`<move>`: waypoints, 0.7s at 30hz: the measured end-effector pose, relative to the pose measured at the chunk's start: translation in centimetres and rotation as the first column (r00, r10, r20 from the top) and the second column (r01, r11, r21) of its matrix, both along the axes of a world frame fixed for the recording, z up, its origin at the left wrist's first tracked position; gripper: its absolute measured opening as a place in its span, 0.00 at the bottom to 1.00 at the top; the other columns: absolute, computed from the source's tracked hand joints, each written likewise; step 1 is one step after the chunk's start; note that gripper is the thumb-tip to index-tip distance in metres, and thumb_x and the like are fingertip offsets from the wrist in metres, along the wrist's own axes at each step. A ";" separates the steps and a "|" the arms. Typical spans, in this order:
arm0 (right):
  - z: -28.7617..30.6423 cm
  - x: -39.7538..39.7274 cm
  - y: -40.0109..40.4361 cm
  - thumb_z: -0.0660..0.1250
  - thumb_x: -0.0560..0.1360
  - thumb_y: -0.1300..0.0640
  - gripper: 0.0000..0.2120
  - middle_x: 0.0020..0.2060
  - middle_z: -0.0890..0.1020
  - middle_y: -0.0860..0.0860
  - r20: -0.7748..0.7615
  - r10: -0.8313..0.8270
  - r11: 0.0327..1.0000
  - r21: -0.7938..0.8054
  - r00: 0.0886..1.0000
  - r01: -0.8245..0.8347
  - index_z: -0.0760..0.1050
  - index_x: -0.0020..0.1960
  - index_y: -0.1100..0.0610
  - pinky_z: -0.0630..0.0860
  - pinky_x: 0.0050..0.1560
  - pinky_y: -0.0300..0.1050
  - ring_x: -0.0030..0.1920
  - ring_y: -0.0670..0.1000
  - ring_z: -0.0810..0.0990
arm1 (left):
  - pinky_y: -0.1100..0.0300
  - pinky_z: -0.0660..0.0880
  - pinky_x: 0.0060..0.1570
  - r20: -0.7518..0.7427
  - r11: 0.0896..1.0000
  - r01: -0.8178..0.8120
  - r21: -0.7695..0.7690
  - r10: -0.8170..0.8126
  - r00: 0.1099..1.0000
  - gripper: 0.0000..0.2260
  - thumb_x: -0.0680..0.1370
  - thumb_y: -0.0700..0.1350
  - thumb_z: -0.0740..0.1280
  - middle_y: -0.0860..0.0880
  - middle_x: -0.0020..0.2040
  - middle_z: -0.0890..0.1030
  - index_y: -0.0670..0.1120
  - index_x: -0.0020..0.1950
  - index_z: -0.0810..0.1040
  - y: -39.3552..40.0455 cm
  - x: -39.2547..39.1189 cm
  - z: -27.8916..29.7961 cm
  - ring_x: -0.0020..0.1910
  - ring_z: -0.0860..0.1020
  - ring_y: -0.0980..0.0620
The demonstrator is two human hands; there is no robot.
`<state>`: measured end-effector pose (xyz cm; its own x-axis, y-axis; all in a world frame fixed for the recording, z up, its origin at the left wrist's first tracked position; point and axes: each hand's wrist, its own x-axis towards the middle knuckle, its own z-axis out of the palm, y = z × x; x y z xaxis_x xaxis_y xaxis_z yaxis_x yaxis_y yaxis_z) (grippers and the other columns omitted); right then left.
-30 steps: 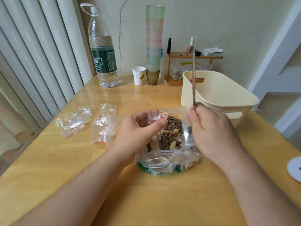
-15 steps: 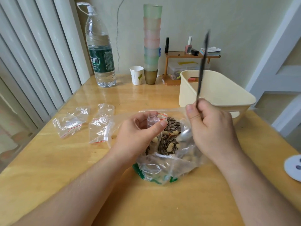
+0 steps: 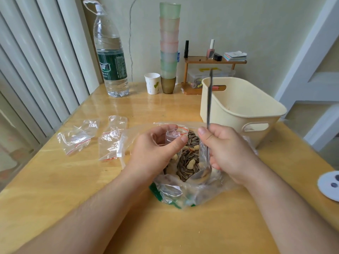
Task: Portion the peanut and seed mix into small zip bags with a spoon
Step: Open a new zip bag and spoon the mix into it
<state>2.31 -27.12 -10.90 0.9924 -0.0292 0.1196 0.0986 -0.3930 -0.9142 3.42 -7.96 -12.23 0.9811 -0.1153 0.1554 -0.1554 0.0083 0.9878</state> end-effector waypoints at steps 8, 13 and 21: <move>-0.3 -0.2 0.0 0.62 0.84 0.43 0.18 0.22 0.71 0.47 -0.084 0.063 0.992 -0.102 0.995 -0.071 0.78 0.56 0.58 0.65 0.25 0.38 0.25 0.50 0.74 | 0.65 0.77 0.38 0.006 0.996 -0.079 -0.045 0.079 0.997 0.15 0.75 0.49 0.78 0.54 0.35 0.85 0.50 0.60 0.83 -0.5 0.2 -0.9 0.35 0.81 0.59; 0.1 -0.2 -0.1 0.62 0.85 0.48 0.16 0.21 0.65 0.46 -0.116 0.069 0.995 0.085 0.991 -0.059 0.72 0.44 0.58 0.61 0.27 0.41 0.21 0.47 0.64 | 0.67 0.72 0.36 0.036 0.990 -0.138 -0.043 0.139 0.990 0.16 0.74 0.51 0.79 0.60 0.29 0.77 0.50 0.61 0.83 -1.9 0.2 -1.6 0.32 0.76 0.61; 0.8 -1.3 0.8 0.62 0.85 0.49 0.13 0.23 0.64 0.45 -0.199 0.234 0.969 0.130 0.952 -0.212 0.77 0.45 0.53 0.62 0.22 0.37 0.21 0.45 0.65 | 0.71 0.71 0.35 0.036 0.990 -0.128 -0.058 0.130 0.991 0.17 0.75 0.49 0.79 0.62 0.29 0.78 0.49 0.62 0.83 -1.4 0.6 -1.4 0.31 0.75 0.64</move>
